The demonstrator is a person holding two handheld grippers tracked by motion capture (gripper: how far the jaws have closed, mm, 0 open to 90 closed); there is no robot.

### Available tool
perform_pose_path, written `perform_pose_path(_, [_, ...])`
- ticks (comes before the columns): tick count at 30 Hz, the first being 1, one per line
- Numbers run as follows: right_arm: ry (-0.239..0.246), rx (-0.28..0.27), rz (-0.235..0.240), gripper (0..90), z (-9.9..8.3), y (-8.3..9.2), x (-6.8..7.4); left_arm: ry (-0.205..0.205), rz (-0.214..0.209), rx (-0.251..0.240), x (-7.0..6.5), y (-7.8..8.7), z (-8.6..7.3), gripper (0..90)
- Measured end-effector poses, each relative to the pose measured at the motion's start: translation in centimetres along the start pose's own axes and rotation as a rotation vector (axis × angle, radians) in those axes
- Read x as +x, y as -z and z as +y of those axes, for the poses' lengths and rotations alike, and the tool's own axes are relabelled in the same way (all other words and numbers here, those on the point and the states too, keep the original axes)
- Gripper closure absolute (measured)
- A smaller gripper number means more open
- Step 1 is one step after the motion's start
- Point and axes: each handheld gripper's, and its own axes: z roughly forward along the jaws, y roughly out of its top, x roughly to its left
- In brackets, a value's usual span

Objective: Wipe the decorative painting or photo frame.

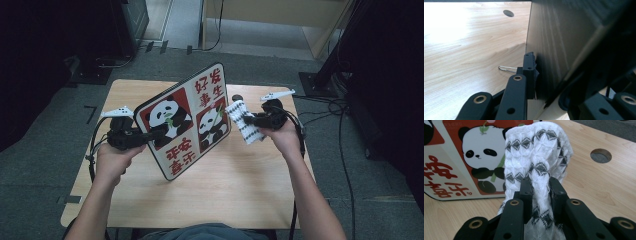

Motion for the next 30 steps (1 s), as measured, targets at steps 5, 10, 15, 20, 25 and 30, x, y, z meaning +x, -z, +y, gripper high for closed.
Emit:
perform_pose_path(5, [0.004, -0.008, 0.005, 77.2, 1.0, 0.0, 0.2, 0.006, -0.002, -0.004, 0.1, 0.0, 0.0, 77.6])
perform_pose_path(10, [0.005, -0.032, 0.015, 77.1, 2.5, 0.5, 0.2, 0.008, -0.01, -0.006, 0.2, 0.0, 0.0, 77.2])
perform_pose_path(15, [0.005, -0.036, 0.026, 76.8, 4.9, 1.1, 0.0, 0.015, -0.018, -0.008, 0.4, -0.1, 0.0, 76.8])
perform_pose_path(20, [0.025, -0.038, 0.01, 76.8, 7.6, 2.0, 0.1, 0.015, -0.016, -0.008, 0.5, -0.1, 0.0, 76.9])
perform_pose_path(25, [0.053, -0.045, -0.026, 76.7, 10.2, 2.9, 0.2, 0.013, -0.007, -0.007, 0.4, -0.1, 0.0, 76.9])
perform_pose_path(30, [0.062, -0.047, -0.038, 76.7, 12.5, 3.7, 0.3, 0.018, -0.013, -0.005, 0.5, -0.1, 0.0, 76.8])
